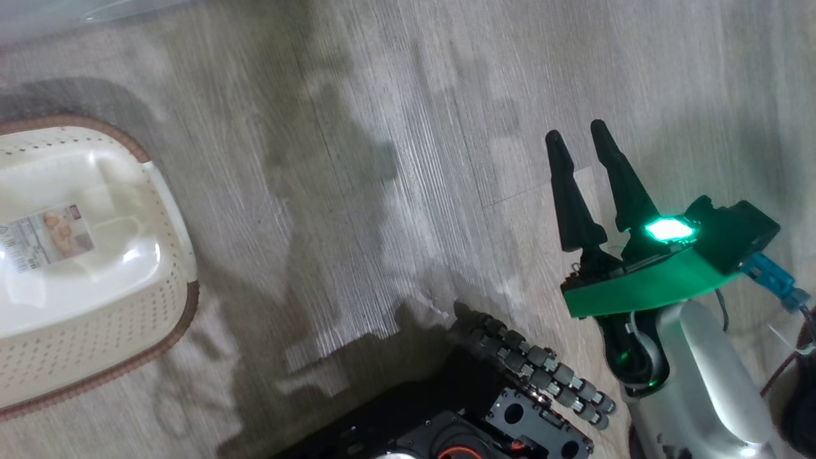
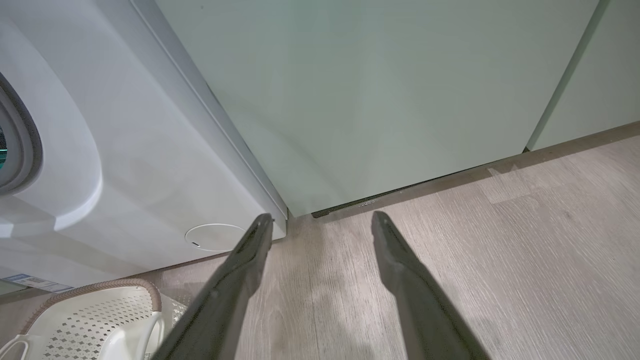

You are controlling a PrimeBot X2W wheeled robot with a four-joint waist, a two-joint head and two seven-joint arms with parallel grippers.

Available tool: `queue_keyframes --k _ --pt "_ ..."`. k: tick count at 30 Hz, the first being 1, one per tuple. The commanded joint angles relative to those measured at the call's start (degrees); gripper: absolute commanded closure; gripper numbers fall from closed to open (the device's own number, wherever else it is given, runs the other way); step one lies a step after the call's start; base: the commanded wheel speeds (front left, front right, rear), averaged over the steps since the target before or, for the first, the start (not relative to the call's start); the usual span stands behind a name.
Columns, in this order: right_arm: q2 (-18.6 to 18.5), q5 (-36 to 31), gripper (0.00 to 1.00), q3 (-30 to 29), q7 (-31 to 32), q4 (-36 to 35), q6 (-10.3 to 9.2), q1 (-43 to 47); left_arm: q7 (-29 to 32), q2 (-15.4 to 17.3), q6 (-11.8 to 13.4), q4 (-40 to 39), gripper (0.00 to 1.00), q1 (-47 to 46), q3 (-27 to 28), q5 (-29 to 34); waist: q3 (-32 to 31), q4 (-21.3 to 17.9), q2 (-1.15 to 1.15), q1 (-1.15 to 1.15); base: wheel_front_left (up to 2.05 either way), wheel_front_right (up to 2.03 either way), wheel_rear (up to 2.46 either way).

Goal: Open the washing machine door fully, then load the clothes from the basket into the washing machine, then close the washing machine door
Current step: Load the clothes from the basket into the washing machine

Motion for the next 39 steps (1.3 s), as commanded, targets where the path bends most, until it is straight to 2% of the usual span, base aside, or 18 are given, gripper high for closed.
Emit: queue_keyframes --k 1,7,10,14,17,21,22,30,34,39 --pt "-0.42 -0.04 0.0 0.74 -0.54 -1.36 0.0 0.73 -0.71 2.44 -0.34 -1.02 0.0 -1.61 1.11 -0.22 -0.23 0.26 0.0 -0.01 0.0 0.0 0.0" --pt "-0.42 -1.02 0.0 -0.21 -0.54 -0.91 0.0 0.97 -3.0 0.4 -0.98 1.36 0.0 -1.36 0.02 -0.61 -2.65 1.9 0.0 -0.01 0.0 0.0 0.0" --pt "-0.42 -1.95 0.0 -1.11 -0.54 -0.85 0.0 1.42 -4.72 -1.12 -0.1 1.47 0.0 1.06 -0.06 -1.05 -4.51 3.19 0.0 -0.01 0.0 0.0 0.0" --pt "-0.42 -4.09 0.0 -3.07 -0.54 -0.97 0.0 2.62 -8.75 -4.25 2.55 -2.2 0.0 9.1 1.51 -3.05 -8.22 6.09 0.0 -0.01 0.0 0.0 0.0" --pt "-0.42 -5.57 0.0 -4.24 -0.54 -1.09 0.0 3.47 -10.24 -6.56 4.26 -7.43 0.0 16.05 3.03 -4.45 -10.55 8.3 0.0 -0.01 0.0 0.0 0.0" --pt "-0.42 -7.72 0.0 -5.47 -0.54 -1.12 0.0 4.22 -10.98 -10.04 7.37 -18.36 0.0 27.03 5.25 -5.09 -13.17 11.11 0.0 -0.01 0.0 0.0 0.0" --pt "-0.42 -7.72 0.0 -5.47 -0.54 -1.12 0.0 4.22 -10.98 -10.04 7.37 -18.36 0.0 27.03 5.25 -5.09 -13.17 11.11 0.0 -0.01 0.0 0.0 0.0" --pt "-0.42 -11.3 0.0 -7.72 0.91 -1.83 0.0 4.86 -11.1 -18.38 14.29 -40.37 0.0 47.58 6.97 -0.97 -18.05 15.95 0.0 -0.01 0.0 0.0 0.0" --pt "-0.42 -12.88 0.0 -9.03 2.46 -2.66 0.0 5.54 -11.1 -22.16 16.17 -46.0 0.0 55.01 6.44 1.29 -20.89 17.81 0.0 -0.01 0.0 0.0 0.0" --pt "-0.42 -14.41 0.0 -10.24 4.8 -3.86 0.0 6.8 -11.11 -25.48 16.51 -47.47 0.0 61.1 5.75 2.62 -24.4 19.95 0.0 -0.01 0.0 0.0 0.0"
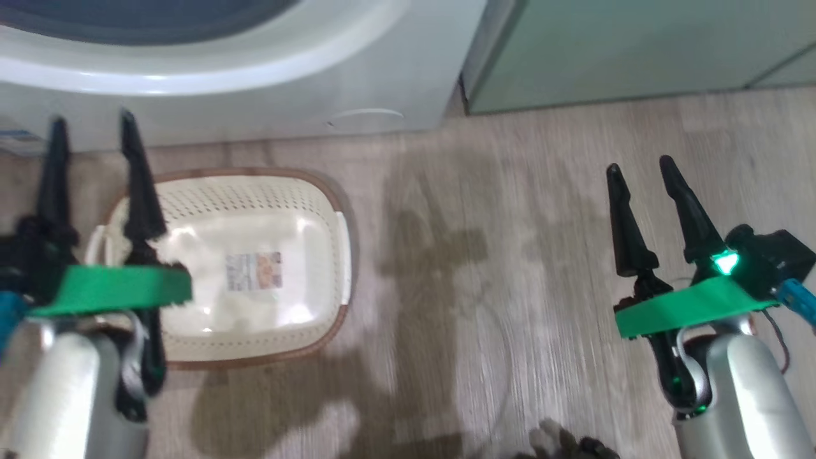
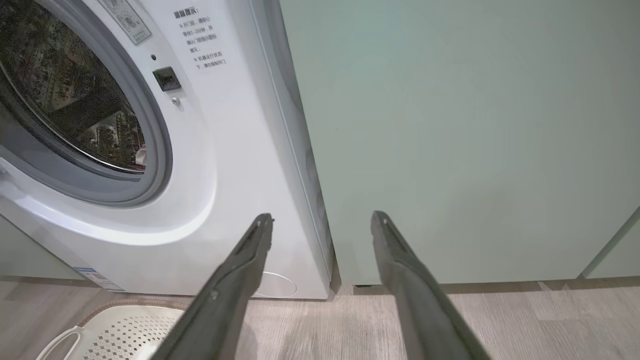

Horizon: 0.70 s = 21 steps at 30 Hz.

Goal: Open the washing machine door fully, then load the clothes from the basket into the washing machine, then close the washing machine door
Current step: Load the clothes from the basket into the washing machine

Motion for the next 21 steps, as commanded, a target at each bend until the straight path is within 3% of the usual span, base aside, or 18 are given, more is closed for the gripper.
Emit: queue_keyframes --k 1,8,21 --pt "-0.38 -0.7 0.0 0.68 0.61 -2.32 0.0 1.02 -0.26 0.33 0.15 -2.17 0.0 0.2 1.66 0.77 -2.59 2.03 -0.01 0.01 0.0 0.0 0.0" --pt "-0.38 -2.63 0.0 -0.6 3.55 -3.93 0.0 3.6 -0.27 -1.96 -1.08 -1.11 0.0 4.93 0.6 2.88 -8.16 3.59 -0.01 0.01 0.0 0.0 0.0" --pt "-0.38 -3.89 0.0 -1.39 7.62 -7.57 0.0 9.46 0.01 -2.26 -2.09 -0.83 0.0 13.45 -0.38 3.75 -16.92 3.28 -0.01 0.01 0.0 0.0 0.0"
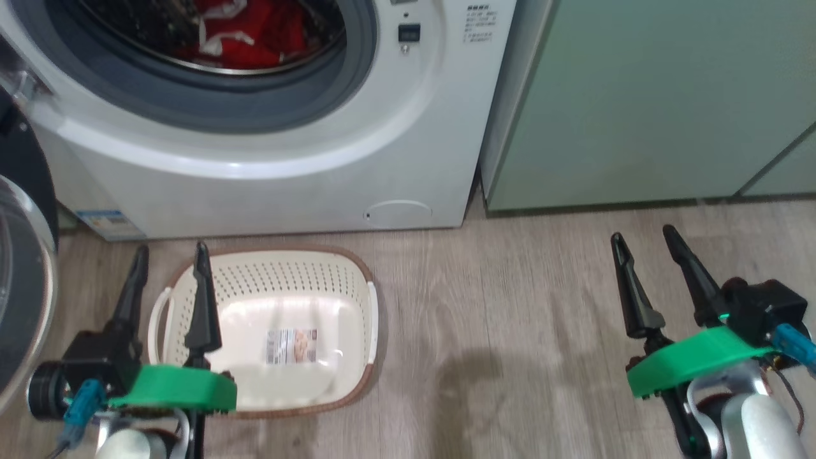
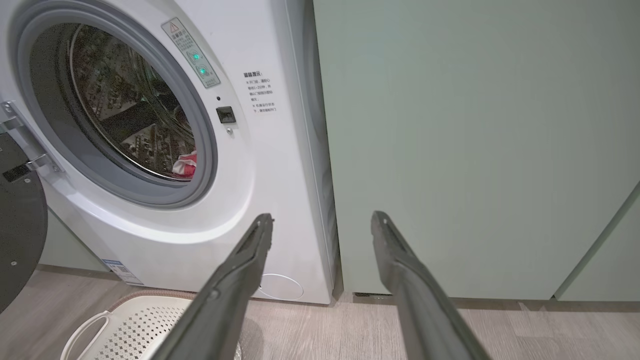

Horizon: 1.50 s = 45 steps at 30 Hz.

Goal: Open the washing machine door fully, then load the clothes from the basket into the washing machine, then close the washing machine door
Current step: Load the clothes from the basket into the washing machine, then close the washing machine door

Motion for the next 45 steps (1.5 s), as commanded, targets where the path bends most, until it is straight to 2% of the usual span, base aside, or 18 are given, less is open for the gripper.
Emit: queue_keyframes --k 1,17,45 --pt "-0.38 -0.66 0.0 1.08 0.45 -2.56 0.0 -0.15 0.21 1.03 -0.21 -1.79 0.0 -0.81 1.98 -0.15 -1.61 -0.16 0.0 0.01 0.0 0.0 0.0" --pt "-0.38 -1.96 0.0 0.91 3.05 -5.68 0.0 4.72 2.22 2.24 -0.25 -1.63 0.0 4.86 0.53 -0.34 -7.54 -0.77 0.0 0.01 0.0 0.0 0.0" --pt "-0.38 -1.04 0.0 0.64 2.84 -6.01 0.0 5.52 3.41 3.91 0.67 -2.39 0.0 5.64 -0.58 0.3 -8.28 -1.01 0.0 0.01 0.0 0.0 0.0"
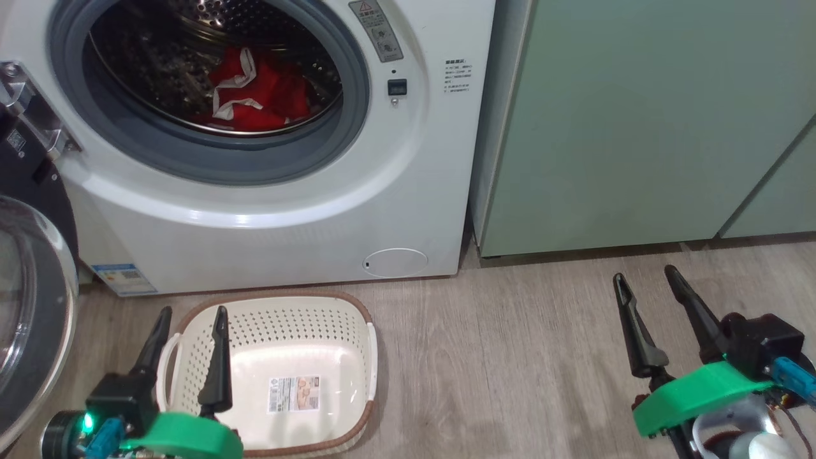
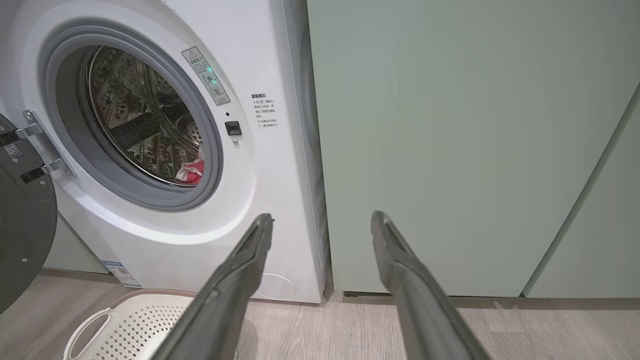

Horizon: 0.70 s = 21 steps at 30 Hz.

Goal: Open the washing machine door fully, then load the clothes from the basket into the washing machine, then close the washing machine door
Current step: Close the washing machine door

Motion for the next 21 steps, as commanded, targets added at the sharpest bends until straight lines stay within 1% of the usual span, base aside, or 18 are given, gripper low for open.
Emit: queue_keyframes --k 1,13,17,21 --pt "-0.4 0.36 0.0 1.2 -0.05 -2.22 0.0 -1.24 -0.12 1.24 0.61 -1.63 0.0 -2.01 1.87 0.52 0.02 0.0 0.0 0.0 0.0 0.0 0.0" --pt "-0.4 0.54 0.0 1.28 -0.08 -2.42 0.0 -1.24 -0.47 1.59 0.86 -1.66 0.0 -2.33 1.65 0.62 0.37 0.14 0.0 0.0 0.0 0.0 0.0" --pt "-0.4 0.72 0.0 1.26 -0.14 -2.37 0.0 -1.21 -0.8 1.65 0.79 -1.82 0.0 -2.43 1.58 0.54 0.36 0.11 0.0 0.0 -0.67 0.67 0.0" --pt "-0.4 0.83 0.0 1.2 -0.2 -2.34 0.0 -1.18 -0.97 1.78 0.85 -1.96 0.0 -2.38 1.59 0.45 0.38 0.06 0.0 0.0 -1.22 1.22 0.0"
